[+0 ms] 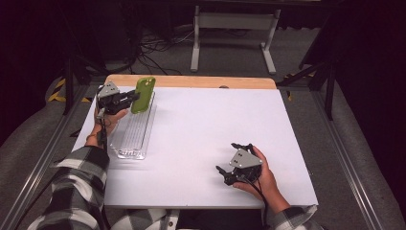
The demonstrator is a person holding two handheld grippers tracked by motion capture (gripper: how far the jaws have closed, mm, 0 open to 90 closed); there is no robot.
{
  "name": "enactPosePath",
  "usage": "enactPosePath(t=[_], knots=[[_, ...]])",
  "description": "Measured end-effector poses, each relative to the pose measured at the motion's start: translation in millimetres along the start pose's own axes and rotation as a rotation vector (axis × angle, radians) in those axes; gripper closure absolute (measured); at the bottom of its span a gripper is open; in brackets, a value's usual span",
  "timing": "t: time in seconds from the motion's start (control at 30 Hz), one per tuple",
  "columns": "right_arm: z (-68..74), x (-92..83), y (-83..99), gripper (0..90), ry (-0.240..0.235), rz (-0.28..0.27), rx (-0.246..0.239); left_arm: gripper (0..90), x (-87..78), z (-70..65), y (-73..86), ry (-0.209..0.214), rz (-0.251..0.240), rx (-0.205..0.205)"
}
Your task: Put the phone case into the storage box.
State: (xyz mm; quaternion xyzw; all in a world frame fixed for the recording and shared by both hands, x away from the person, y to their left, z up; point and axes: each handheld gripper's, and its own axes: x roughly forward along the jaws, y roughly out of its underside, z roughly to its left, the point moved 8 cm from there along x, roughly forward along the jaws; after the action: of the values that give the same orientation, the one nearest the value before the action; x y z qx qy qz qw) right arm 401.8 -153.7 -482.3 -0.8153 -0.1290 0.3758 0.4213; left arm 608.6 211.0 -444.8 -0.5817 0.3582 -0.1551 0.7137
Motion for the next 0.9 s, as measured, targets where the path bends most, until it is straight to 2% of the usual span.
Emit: enactPosePath(t=[0.1, 0.17, 0.2, 0.37, 0.4, 0.53, 0.7, 0.9], knots=[[1.6, 0.9, -0.3, 9.8, -0.005, 0.002, -0.008, 77.6, -0.3, 2.6, 0.9, -0.028, 0.01, 0.014], [3.1, 1.8, 0.5, 9.8, -0.004, 0.01, -0.023, 77.6, -1.5, 6.3, 1.6, -0.067, 0.032, 0.042], [3.7, 1.9, 0.7, 9.9, -0.006, 0.012, -0.026, 77.5, -1.5, 6.3, 1.6, -0.067, 0.032, 0.042], [3.5, 0.7, -0.1, 10.0, -0.005, 0.01, -0.029, 76.5, -0.4, 17.0, 5.8, -0.159, 0.098, 0.08], [3.5, 0.7, -0.1, 10.0, -0.005, 0.01, -0.029, 76.7, -0.4, 17.0, 5.8, -0.159, 0.098, 0.08], [3.2, 0.4, -0.1, 10.3, -0.001, 0.01, -0.038, 76.9, 0.8, 21.7, 9.4, -0.197, 0.103, 0.06], [2.8, 0.9, 0.4, 10.4, 0.002, 0.016, -0.035, 76.5, 1.7, 25.1, 10.7, -0.221, 0.095, 0.036], [3.3, 2.7, 0.6, 10.5, -0.01, 0.019, -0.036, 76.3, 3.8, 27.1, 11.8, -0.213, 0.089, -0.012]])
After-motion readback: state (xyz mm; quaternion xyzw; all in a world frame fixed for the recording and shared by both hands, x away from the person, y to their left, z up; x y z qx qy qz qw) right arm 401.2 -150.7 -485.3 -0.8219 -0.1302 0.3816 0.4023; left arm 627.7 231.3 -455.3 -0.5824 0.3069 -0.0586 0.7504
